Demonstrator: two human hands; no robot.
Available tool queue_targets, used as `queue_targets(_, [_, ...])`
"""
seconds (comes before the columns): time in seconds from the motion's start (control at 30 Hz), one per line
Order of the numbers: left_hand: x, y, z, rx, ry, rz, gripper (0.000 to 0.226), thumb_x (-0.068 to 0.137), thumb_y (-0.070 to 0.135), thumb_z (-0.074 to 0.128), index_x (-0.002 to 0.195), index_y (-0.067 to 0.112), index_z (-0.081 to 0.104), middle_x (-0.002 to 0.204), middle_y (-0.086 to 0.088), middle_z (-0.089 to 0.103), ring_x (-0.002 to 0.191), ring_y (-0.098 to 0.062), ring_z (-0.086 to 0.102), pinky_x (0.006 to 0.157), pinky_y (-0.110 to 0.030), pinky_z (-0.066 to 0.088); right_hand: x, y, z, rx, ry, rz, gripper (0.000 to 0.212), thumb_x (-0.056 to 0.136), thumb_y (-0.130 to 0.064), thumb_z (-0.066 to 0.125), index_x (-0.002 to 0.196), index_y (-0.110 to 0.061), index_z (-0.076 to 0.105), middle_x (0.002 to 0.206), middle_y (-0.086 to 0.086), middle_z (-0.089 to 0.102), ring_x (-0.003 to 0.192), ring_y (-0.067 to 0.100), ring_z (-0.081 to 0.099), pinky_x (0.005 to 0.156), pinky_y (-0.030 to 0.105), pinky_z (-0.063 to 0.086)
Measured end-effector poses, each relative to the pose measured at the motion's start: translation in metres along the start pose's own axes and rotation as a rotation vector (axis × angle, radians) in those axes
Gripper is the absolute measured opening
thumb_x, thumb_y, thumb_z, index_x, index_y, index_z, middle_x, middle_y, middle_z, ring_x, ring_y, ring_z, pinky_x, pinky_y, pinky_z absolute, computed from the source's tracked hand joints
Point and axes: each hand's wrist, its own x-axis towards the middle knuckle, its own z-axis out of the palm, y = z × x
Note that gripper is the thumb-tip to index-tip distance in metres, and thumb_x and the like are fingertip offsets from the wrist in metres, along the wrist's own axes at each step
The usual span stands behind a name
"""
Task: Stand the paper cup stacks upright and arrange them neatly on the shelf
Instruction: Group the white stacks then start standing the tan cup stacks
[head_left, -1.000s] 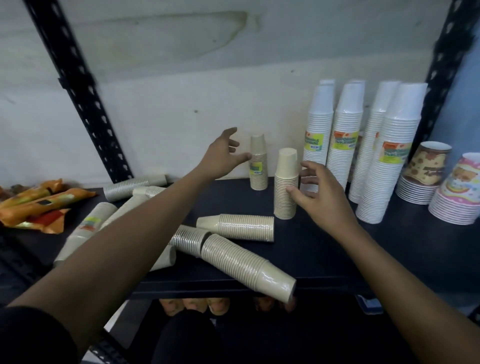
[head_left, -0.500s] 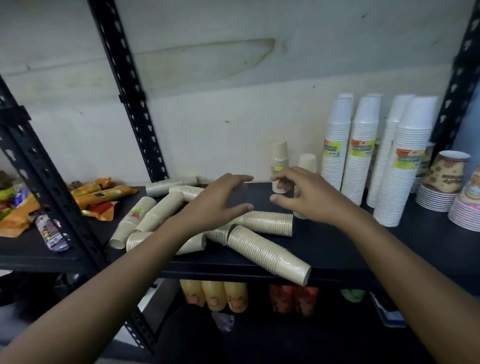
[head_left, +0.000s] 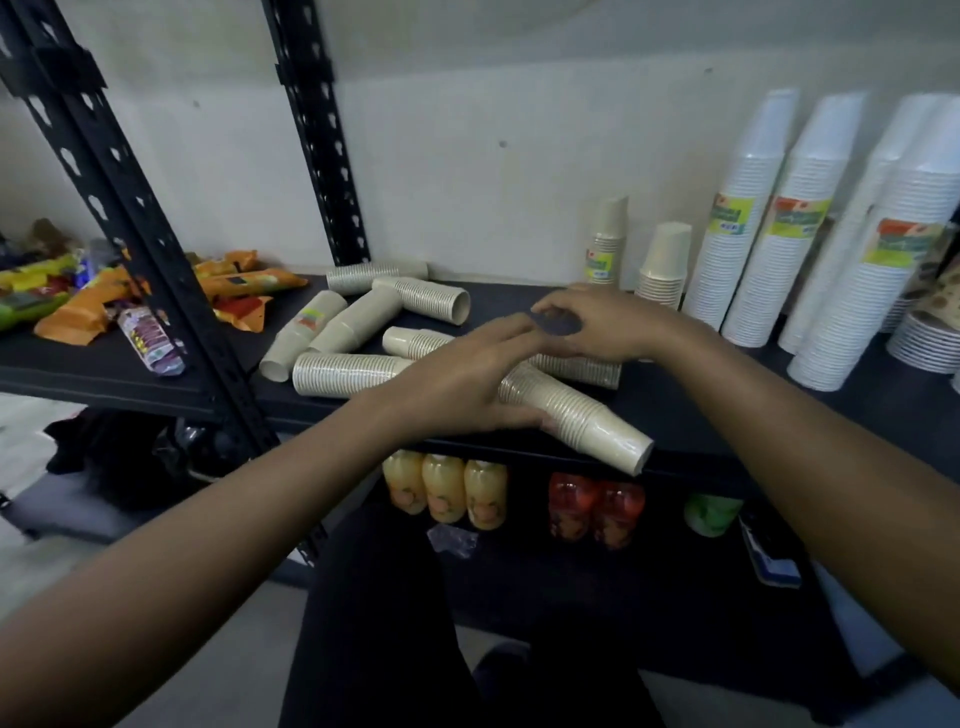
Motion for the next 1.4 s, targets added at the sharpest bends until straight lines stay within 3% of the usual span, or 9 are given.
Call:
queue_targets(0.23, [-0.007, -0.005, 0.028, 0.197, -0.02, 0.056, 0.068, 0.082, 0.038, 0.081, 0.144, 0.026, 0.056, 0.137, 0.002, 0.058, 0.122, -0.021, 0.056, 0.096, -0.043, 0.05, 0.003, 0.003, 0.006, -0.106, -0.147, 0.068, 0.058, 0.093, -0.059, 0.058, 0.14, -0.025, 0.054, 0.136, -0.003, 0.062, 0.12, 0.018, 0.058, 0.098, 0.03, 0.044])
queue_targets(0.4, [-0.008, -0.004, 0.035, 0.238, 0.086, 0.058, 0.062, 0.085, 0.034, 0.078, 0.143, 0.025, 0.058, 0.13, -0.002, 0.062, 0.113, -0.026, 0.061, 0.088, -0.045, 0.052, 0.001, 0.006, 0.01, -0.077, -0.106, 0.063, 0.057, 0.092, -0.054, 0.065, 0.139, -0.024, 0.056, 0.131, -0.002, 0.063, 0.114, 0.018, 0.059, 0.094, 0.031, 0.045])
queue_targets(0.53, [-0.012, -0.002, 0.035, 0.191, 0.11, 0.046, 0.058, 0.083, 0.03, 0.077, 0.138, 0.024, 0.061, 0.128, 0.0, 0.06, 0.113, -0.022, 0.058, 0.091, -0.042, 0.05, -0.007, 0.011, 0.018, 0.039, 0.006, 0.07, 0.057, 0.082, -0.066, 0.066, 0.127, -0.033, 0.061, 0.111, -0.006, 0.069, 0.096, 0.011, 0.064, 0.091, 0.036, 0.053])
queue_targets(0.8, [-0.012, -0.003, 0.021, -0.224, 0.217, -0.069, 0.055, 0.08, 0.021, 0.083, 0.131, 0.02, 0.063, 0.124, 0.005, 0.061, 0.117, -0.011, 0.059, 0.101, -0.036, 0.048, -0.037, 0.009, 0.0, 0.296, 0.376, 0.082, 0.065, 0.081, -0.059, 0.072, 0.139, -0.035, 0.055, 0.107, -0.01, 0.065, 0.09, 0.006, 0.063, 0.085, 0.027, 0.05])
queue_targets(0.97, [-0.001, -0.003, 0.02, -0.526, 0.339, -0.261, 0.052, 0.079, 0.016, 0.085, 0.125, 0.027, 0.063, 0.119, 0.007, 0.067, 0.113, -0.013, 0.065, 0.097, -0.037, 0.056, -0.055, 0.018, -0.021, 0.49, 0.56, 0.133, 0.068, 0.08, -0.057, 0.075, 0.141, -0.039, 0.051, 0.112, -0.01, 0.066, 0.095, 0.006, 0.064, 0.083, 0.017, 0.046])
queue_targets(1.03, [0.01, -0.003, 0.02, -0.637, 0.389, -0.323, 0.049, 0.082, 0.014, 0.084, 0.124, 0.022, 0.062, 0.116, 0.005, 0.071, 0.11, -0.012, 0.068, 0.094, -0.035, 0.059, -0.064, 0.021, -0.025, 0.52, 0.614, 0.127, 0.064, 0.083, -0.049, 0.077, 0.139, -0.037, 0.051, 0.113, -0.009, 0.065, 0.097, 0.007, 0.064, 0.084, 0.014, 0.047])
queue_targets(1.13, [0.035, -0.009, 0.022, -0.748, 0.451, -0.403, 0.047, 0.082, 0.015, 0.085, 0.123, 0.016, 0.062, 0.116, 0.0, 0.073, 0.109, -0.013, 0.071, 0.092, -0.03, 0.059, -0.077, 0.026, -0.024, 0.524, 0.669, 0.146, 0.059, 0.085, -0.039, 0.078, 0.137, -0.037, 0.05, 0.112, -0.02, 0.064, 0.098, -0.009, 0.061, 0.081, 0.003, 0.043])
queue_targets(1.27, [0.073, -0.027, 0.03, -0.917, 0.473, -0.528, 0.046, 0.082, 0.018, 0.085, 0.121, 0.015, 0.061, 0.114, -0.001, 0.074, 0.107, -0.021, 0.073, 0.089, -0.039, 0.061, -0.091, 0.043, -0.01, 0.564, 0.73, 0.192, 0.059, 0.083, -0.041, 0.078, 0.136, -0.032, 0.052, 0.116, -0.017, 0.067, 0.107, -0.001, 0.063, 0.09, 0.022, 0.051])
queue_targets(1.4, [0.109, -0.048, 0.038, -0.931, 0.459, -0.623, 0.046, 0.077, 0.025, 0.087, 0.115, 0.023, 0.061, 0.113, 0.0, 0.072, 0.101, -0.016, 0.074, 0.089, -0.049, 0.061, -0.1, 0.058, -0.007, 0.619, 0.793, 0.227, 0.059, 0.084, -0.03, 0.08, 0.136, -0.03, 0.051, 0.12, -0.018, 0.064, 0.106, -0.006, 0.061, 0.075, 0.014, 0.055])
